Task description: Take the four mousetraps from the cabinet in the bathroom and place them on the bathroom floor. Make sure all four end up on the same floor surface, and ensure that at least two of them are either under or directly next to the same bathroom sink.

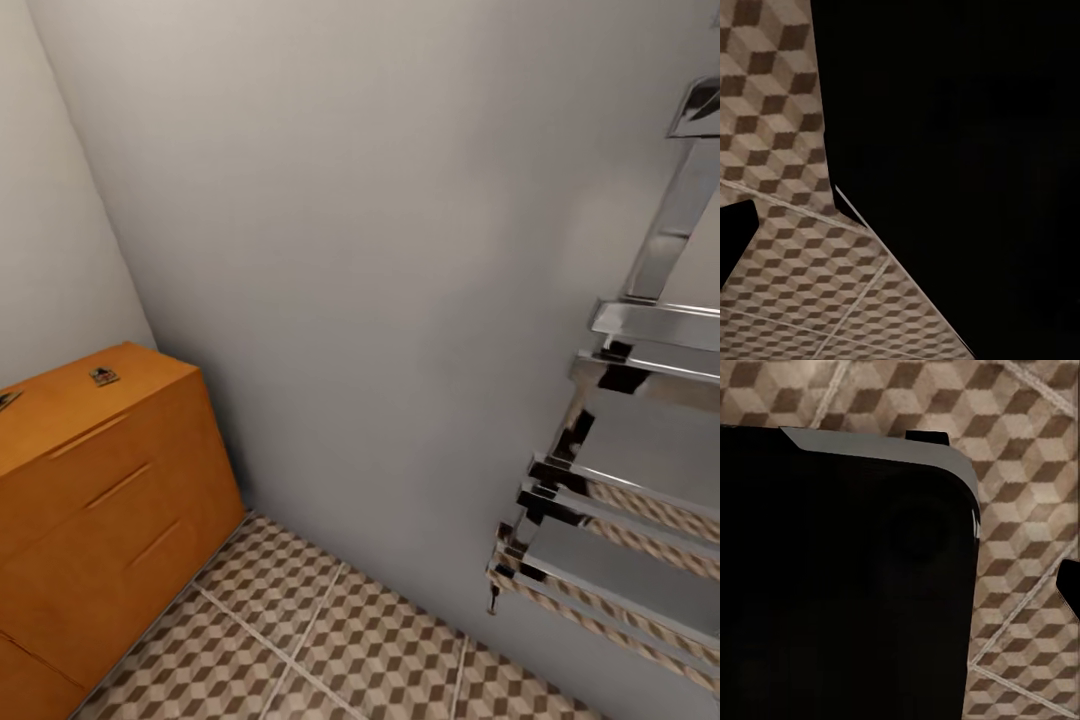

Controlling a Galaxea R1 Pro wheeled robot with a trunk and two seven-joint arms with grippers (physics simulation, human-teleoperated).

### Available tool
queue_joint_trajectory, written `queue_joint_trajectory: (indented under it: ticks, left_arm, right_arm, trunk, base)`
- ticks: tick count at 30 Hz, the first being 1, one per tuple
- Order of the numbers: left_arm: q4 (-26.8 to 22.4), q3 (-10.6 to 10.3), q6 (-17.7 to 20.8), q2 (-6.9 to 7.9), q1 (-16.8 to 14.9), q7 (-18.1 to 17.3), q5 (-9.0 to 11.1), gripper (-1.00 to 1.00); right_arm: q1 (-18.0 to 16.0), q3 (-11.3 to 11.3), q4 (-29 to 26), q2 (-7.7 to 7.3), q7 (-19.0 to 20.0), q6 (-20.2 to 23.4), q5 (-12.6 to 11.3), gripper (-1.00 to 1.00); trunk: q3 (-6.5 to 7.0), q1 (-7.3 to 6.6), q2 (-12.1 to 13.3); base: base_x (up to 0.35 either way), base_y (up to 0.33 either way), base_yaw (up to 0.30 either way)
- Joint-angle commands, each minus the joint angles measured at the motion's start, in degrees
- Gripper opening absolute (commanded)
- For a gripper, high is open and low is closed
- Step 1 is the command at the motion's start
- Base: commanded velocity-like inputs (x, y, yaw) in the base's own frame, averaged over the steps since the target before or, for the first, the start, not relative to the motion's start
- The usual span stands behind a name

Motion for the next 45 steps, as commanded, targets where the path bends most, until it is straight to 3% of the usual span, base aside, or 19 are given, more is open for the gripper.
queue_joint_trajectory:
  ticks: [1,45]
  left_arm:
    - [-0.09,-0.01,-0.09,0.00,0.03,0.02,0.02,1.00]
    - [-0.09,-0.01,-0.11,0.01,0.03,0.02,0.02,1.00]
  right_arm:
    - [-0.03,0.18,0.05,0.01,0.02,-0.20,0.05,1.00]
    - [-0.03,0.18,0.14,-0.01,-0.07,-0.25,0.02,1.00]
  trunk:
    - [-0.05,0.02,-0.02]
    - [-2.44,0.02,-0.02]
  base:
    - [0.129,0.000,0.062]
    - [0.008,0.000,0.226]
